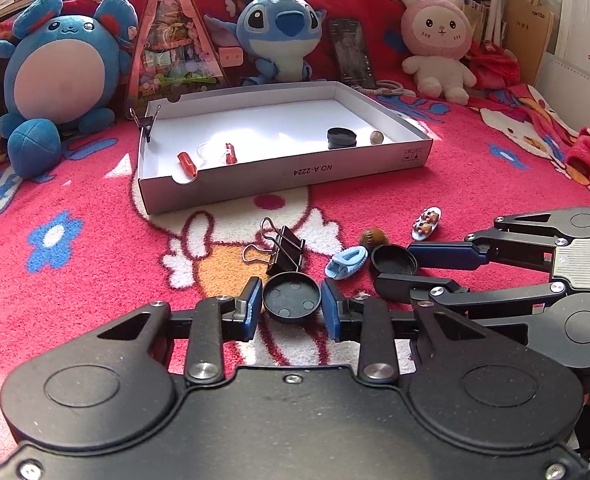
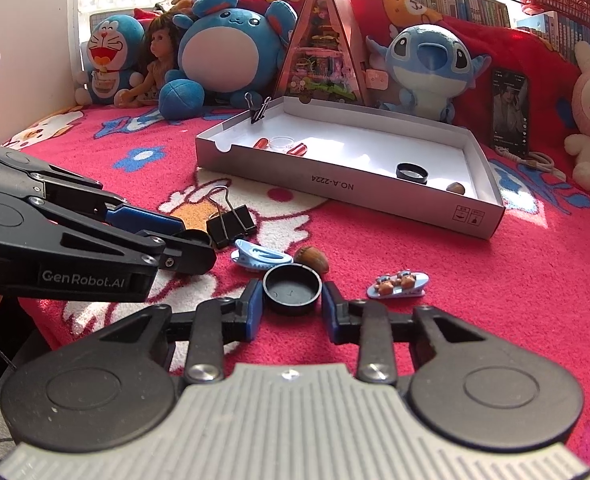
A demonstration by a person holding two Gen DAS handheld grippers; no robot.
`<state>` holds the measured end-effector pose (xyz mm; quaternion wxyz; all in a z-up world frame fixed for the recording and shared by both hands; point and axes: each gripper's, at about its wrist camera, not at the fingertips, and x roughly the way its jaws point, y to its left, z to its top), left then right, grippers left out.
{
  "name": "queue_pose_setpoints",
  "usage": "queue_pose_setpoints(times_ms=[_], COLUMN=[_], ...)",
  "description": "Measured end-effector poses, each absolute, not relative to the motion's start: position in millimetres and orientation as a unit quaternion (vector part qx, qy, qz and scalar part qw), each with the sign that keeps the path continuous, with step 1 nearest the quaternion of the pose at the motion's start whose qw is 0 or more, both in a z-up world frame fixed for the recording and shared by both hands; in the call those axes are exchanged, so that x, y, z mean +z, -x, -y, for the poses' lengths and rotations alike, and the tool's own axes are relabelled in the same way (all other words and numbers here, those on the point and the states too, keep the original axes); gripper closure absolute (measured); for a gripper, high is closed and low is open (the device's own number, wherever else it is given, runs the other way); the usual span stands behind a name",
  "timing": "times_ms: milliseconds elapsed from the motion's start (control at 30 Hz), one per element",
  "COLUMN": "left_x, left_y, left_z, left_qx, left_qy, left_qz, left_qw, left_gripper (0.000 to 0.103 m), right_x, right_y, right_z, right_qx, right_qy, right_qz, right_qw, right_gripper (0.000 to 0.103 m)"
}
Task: Organize rigid objects
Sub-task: 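Carry both into the tray, stack the cap on the caps, open both tools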
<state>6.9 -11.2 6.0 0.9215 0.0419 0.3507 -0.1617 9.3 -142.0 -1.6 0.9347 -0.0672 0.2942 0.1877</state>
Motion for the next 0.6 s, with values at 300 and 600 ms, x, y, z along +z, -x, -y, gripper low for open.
queue_pose_setpoints(times_ms=[300,600], left_x=[33,60], left_y=[-13,-50], left_z=[5,4], left_qx=[-0.183,-0.17], left_qy=[-0.015,-0.009], left_qz=[-0.337,-0.314], left_qw=[0.923,0.934], left_gripper=[0.073,0.073], right_x=[17,38], right_y=[-10,-34], right_z=[153,165], right_qx=[0.166,0.133], right_qy=[0.054,0.036], right_qz=[-0.281,-0.27], right_qw=[0.944,0.953], right_gripper=[0.066,0.066])
